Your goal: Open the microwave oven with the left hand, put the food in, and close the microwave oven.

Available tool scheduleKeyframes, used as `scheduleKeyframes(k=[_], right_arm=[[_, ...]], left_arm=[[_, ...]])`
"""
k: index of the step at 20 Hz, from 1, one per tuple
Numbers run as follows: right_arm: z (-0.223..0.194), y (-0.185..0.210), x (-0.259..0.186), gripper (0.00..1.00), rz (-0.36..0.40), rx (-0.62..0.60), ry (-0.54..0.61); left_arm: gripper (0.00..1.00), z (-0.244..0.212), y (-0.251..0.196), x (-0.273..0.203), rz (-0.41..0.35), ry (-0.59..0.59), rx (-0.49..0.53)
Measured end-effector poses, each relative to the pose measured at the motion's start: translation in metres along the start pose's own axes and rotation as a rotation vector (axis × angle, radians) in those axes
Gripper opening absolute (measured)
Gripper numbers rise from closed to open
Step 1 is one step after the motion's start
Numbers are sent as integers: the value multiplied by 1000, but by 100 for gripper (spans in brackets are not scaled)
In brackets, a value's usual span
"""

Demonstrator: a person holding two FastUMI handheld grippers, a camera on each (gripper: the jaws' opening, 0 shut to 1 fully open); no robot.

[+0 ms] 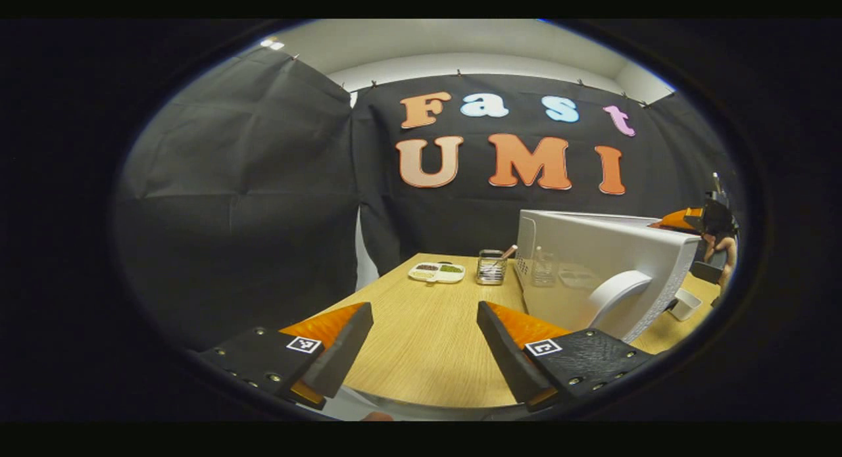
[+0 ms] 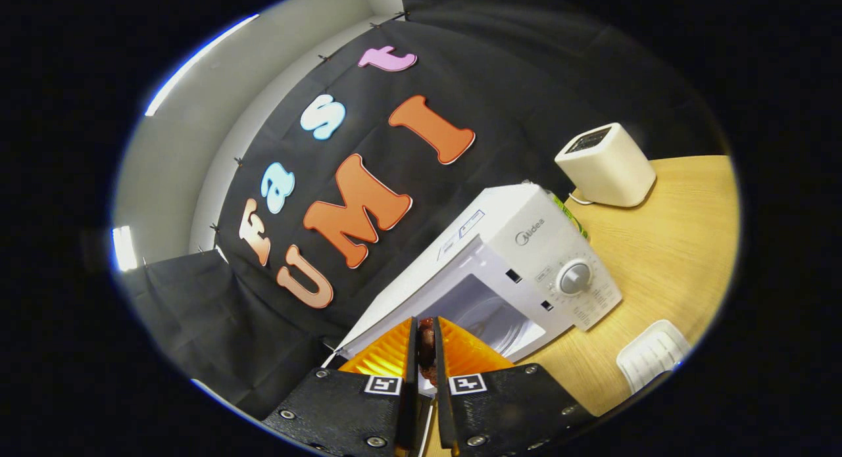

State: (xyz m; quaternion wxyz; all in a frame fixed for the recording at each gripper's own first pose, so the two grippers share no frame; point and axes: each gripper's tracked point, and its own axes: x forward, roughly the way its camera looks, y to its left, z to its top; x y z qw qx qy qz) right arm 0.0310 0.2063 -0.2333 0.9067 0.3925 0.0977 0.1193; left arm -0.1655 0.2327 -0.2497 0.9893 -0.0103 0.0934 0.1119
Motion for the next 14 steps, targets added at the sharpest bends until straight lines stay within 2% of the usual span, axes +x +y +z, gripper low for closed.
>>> scheduleKeyframes(k=[6, 14], right_arm=[[-53, -4, 56, 12, -60, -10, 32], [-85, -30, 131, 12, -153, -15, 3]], left_arm=[[97, -5, 4, 6, 2, 13, -12], [95, -7, 20, 36, 30, 17, -20]])
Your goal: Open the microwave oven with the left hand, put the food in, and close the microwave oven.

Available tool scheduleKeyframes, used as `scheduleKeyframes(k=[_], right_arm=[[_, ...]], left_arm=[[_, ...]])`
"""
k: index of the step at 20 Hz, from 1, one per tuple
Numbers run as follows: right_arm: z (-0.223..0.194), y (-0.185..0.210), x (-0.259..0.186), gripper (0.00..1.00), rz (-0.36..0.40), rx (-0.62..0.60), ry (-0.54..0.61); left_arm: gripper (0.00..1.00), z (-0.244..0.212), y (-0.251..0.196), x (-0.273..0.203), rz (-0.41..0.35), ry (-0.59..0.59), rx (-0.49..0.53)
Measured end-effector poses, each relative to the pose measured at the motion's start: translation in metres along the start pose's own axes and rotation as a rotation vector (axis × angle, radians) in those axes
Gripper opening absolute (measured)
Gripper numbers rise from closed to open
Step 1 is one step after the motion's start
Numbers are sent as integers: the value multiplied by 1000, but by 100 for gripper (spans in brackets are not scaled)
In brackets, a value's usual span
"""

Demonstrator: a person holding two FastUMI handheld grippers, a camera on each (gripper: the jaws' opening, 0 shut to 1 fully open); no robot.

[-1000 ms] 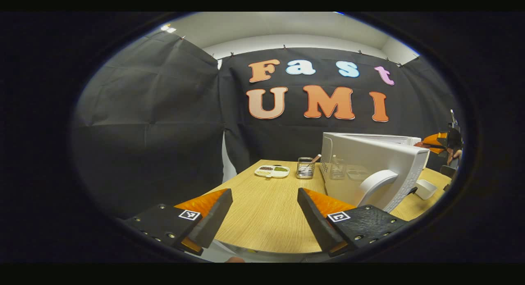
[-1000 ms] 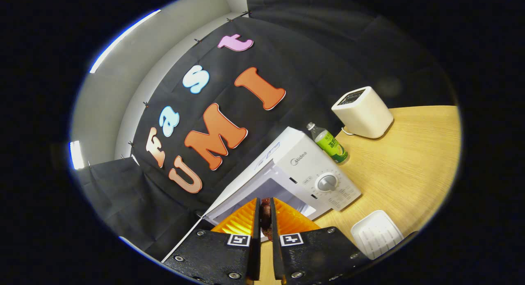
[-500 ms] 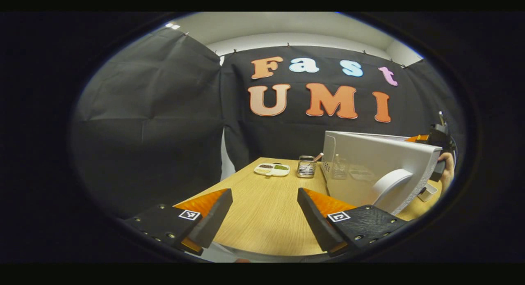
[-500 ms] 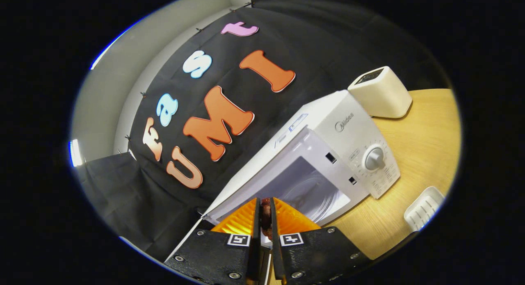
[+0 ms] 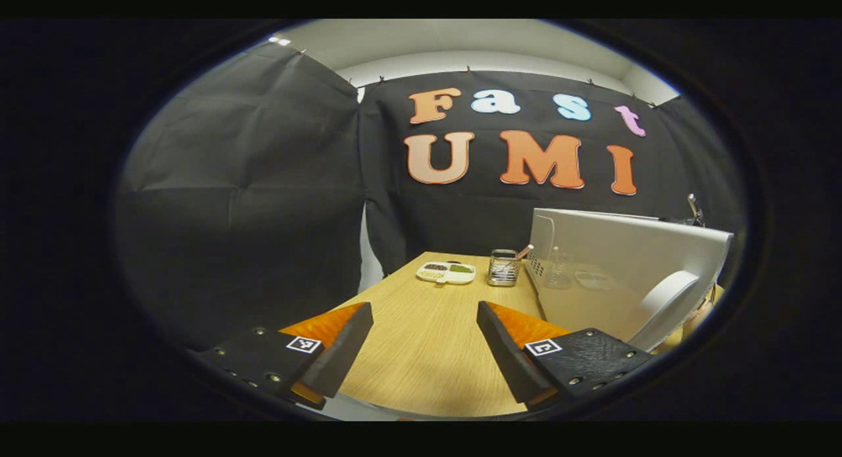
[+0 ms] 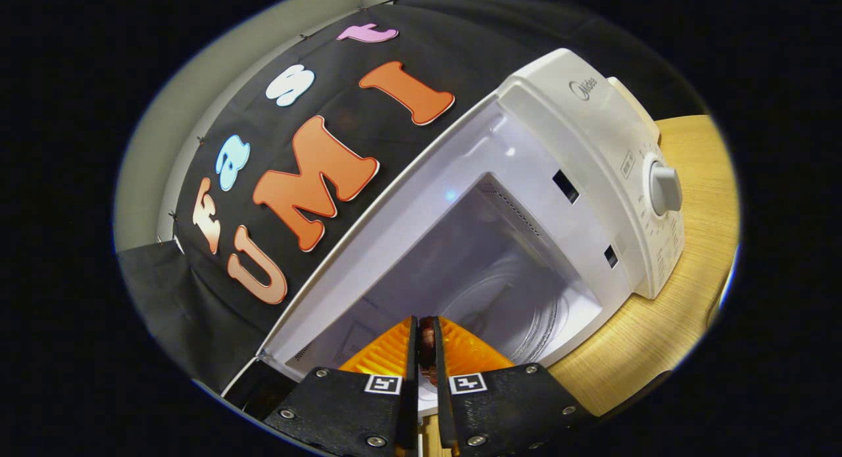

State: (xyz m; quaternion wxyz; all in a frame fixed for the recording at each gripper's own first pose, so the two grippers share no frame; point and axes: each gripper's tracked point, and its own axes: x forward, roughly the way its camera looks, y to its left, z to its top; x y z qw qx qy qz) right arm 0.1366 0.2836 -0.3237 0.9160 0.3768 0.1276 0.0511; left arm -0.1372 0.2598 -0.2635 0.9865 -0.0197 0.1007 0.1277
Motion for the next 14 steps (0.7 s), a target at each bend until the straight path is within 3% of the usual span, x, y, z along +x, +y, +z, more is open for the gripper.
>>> scheduleKeyframes(k=[2, 4, 7, 8, 9, 10, 11, 14], right_arm=[[1, -4, 7, 12, -10, -25, -7], [3, -21, 11, 13, -70, -91, -23], [8, -42, 12, 25, -151, -193, -20], [10, -47, 10, 35, -165, -215, -12], [11, -46, 7, 32, -155, -238, -12], [12, -42, 5, 49, -157, -269, -12], [14, -41, 3, 54, -159, -307, -15], [23, -26, -14, 83, -120, -433, -25]], left_arm=[[97, -3, 1, 2, 1, 6, -7], [95, -6, 1, 3, -4, 15, -10], [95, -10, 0, 7, -11, 31, -23], [95, -12, 1, 8, -11, 34, -25], [95, -12, -1, 8, -13, 35, -25], [95, -12, -1, 7, -17, 36, -24], [96, -11, -2, 7, -20, 36, -19], [97, -9, -5, 4, -25, 32, -14]])
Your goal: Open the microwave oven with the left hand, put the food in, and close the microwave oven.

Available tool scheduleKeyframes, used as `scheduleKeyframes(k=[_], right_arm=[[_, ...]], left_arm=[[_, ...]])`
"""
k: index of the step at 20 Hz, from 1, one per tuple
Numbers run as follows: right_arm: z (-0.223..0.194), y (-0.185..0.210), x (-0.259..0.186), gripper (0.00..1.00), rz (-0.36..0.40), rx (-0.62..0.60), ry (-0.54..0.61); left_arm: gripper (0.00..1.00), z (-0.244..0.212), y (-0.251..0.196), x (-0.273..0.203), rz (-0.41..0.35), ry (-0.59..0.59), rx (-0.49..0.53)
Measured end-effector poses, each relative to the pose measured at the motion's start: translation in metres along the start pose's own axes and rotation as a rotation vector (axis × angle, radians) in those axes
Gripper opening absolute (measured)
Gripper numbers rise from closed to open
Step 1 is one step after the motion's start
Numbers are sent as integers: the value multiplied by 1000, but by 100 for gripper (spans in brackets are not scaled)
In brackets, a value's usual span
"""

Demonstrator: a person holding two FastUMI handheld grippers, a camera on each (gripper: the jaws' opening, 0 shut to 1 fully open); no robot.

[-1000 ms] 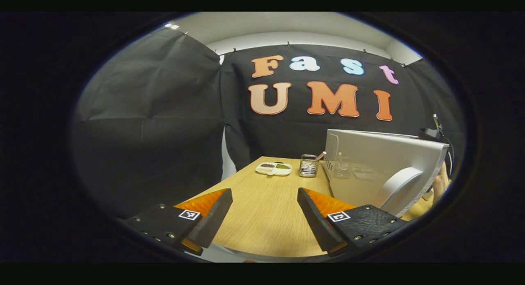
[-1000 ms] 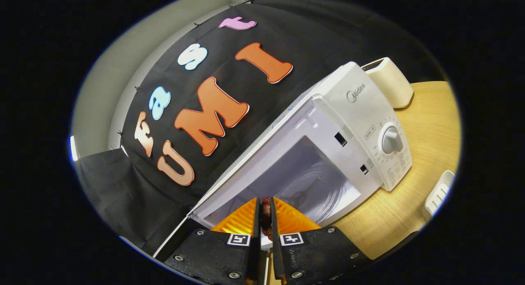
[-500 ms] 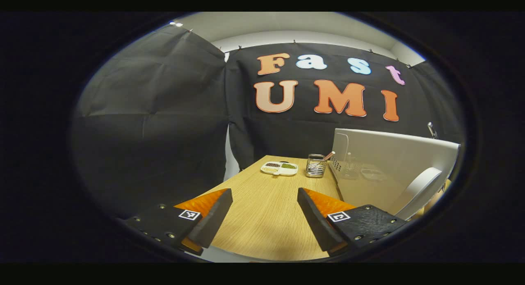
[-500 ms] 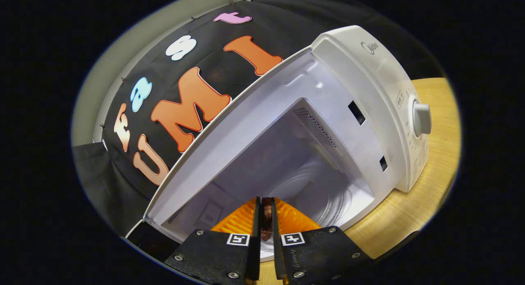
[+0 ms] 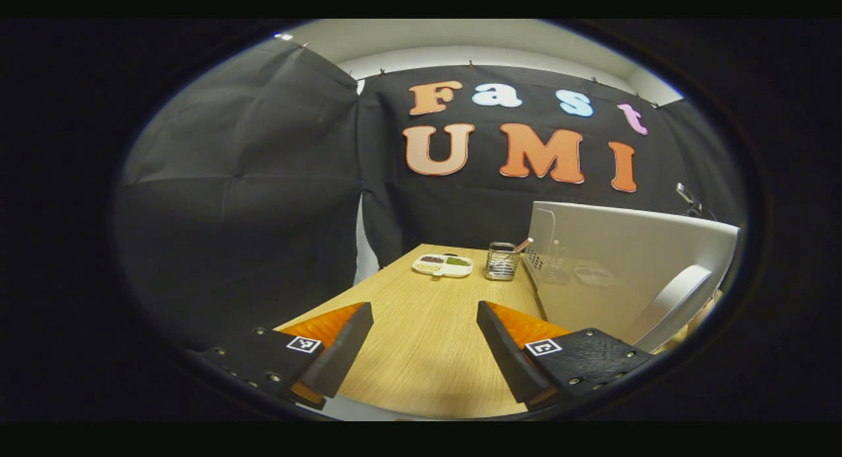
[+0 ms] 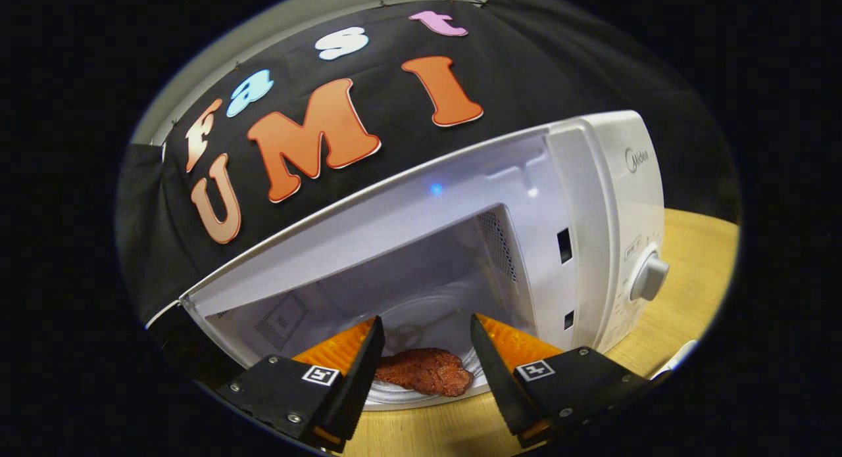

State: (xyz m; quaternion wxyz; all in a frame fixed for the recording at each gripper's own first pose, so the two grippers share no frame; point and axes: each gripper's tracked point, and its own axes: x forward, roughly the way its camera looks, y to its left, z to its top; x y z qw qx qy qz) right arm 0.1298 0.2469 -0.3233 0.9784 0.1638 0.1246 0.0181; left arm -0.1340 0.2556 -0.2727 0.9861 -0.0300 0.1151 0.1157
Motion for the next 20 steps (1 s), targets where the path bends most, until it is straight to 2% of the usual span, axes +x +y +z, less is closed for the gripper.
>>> scheduleKeyframes(k=[2, 3, 5, 9, 10, 14, 18, 20], right_arm=[[11, 2, -15, 93, 26, -80, -16], [17, 3, -25, 95, 41, -112, -21], [30, 2, -46, 95, 73, -173, -29], [61, -13, -92, 95, 116, -326, -64], [71, -19, -103, 95, 120, -351, -68], [107, -44, -140, 95, 146, -333, -59], [148, -77, -170, 95, 111, -338, -86], [167, -96, -182, 95, 88, -345, -107]], left_arm=[[97, 2, -3, -2, -6, -5, -4], [98, 2, -5, -2, -9, -5, -2], [95, 3, -8, -6, -18, -8, 4], [98, 6, -19, -12, -42, -13, 4], [95, 6, -22, -14, -47, -14, 7], [95, 10, -36, -23, -69, -25, 2], [94, 9, -51, -30, -89, -25, -12], [94, 10, -65, -36, -122, -21, -28]])
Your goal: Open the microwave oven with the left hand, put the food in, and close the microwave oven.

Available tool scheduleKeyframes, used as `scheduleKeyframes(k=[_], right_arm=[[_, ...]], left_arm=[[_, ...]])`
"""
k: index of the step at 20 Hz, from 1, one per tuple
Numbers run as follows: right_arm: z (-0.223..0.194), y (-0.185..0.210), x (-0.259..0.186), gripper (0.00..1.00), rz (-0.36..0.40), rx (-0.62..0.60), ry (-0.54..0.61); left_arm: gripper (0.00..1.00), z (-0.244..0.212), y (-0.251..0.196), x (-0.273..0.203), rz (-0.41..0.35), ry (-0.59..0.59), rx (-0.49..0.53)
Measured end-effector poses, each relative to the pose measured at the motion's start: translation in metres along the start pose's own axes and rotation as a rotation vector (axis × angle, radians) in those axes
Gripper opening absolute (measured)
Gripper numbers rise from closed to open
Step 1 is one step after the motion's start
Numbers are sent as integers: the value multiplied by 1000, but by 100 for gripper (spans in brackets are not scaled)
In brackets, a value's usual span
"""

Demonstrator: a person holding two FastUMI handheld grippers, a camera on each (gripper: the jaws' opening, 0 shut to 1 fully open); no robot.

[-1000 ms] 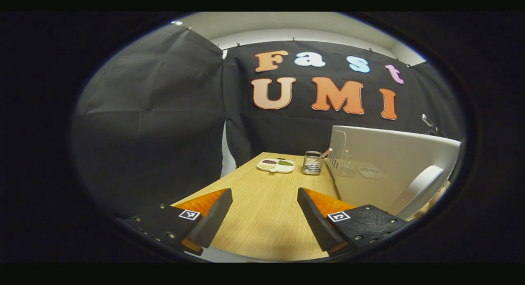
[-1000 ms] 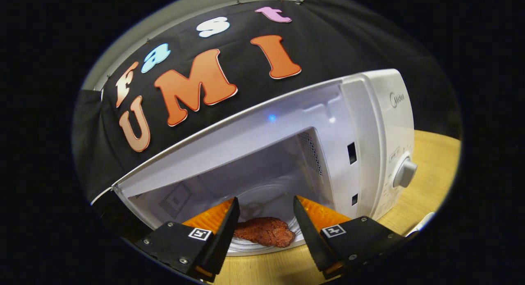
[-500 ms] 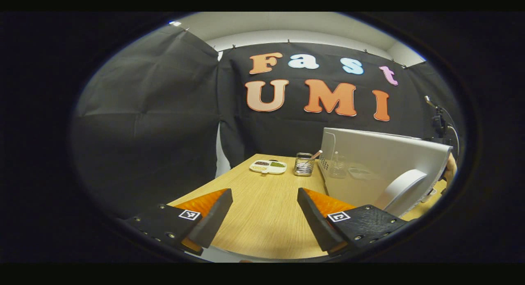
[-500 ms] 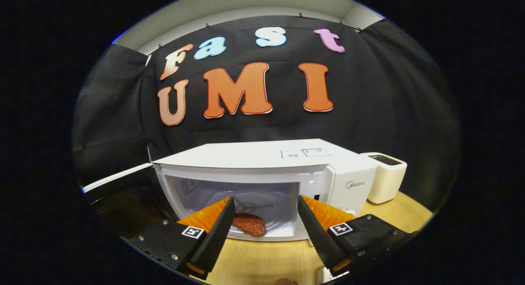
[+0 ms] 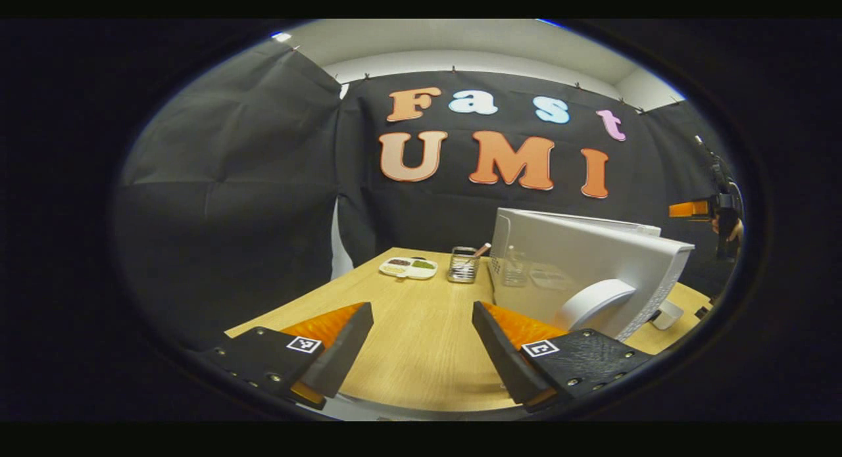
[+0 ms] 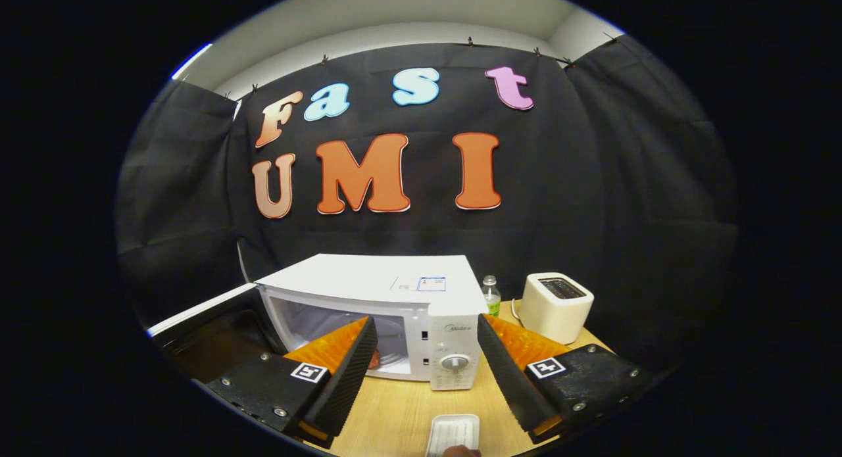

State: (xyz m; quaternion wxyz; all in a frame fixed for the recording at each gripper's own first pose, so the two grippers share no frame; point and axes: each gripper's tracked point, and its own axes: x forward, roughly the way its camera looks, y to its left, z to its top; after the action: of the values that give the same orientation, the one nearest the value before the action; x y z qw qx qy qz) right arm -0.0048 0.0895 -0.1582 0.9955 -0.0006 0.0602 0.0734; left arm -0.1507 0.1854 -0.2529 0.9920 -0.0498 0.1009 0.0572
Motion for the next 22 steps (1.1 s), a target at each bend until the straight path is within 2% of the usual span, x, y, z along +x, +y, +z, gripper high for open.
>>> scheduleKeyframes(k=[3, 5, 7, 10, 12, 16, 22], right_arm=[[16, -28, -16, 95, -28, -2, -29], [23, -43, -25, 95, -42, -4, -46], [25, -52, -34, 95, -38, 6, -49], [21, -67, -45, 95, -45, 7, -37], [23, -79, -50, 95, -59, 6, -40], [37, -100, -61, 95, -84, 20, -63], [50, -125, -75, 95, -109, 18, -94]], left_arm=[[94, -1, -28, -5, -61, 7, -23], [83, -2, -56, -8, -125, 10, -22], [60, -5, -82, -6, -176, 14, 4], [8, -10, -122, -2, -250, 24, 17], [1, -5, -139, 1, -280, 13, 12], [2, 9, -185, 2, -395, -15, -25], [1, 4, -240, 26, -467, 7, 33]])
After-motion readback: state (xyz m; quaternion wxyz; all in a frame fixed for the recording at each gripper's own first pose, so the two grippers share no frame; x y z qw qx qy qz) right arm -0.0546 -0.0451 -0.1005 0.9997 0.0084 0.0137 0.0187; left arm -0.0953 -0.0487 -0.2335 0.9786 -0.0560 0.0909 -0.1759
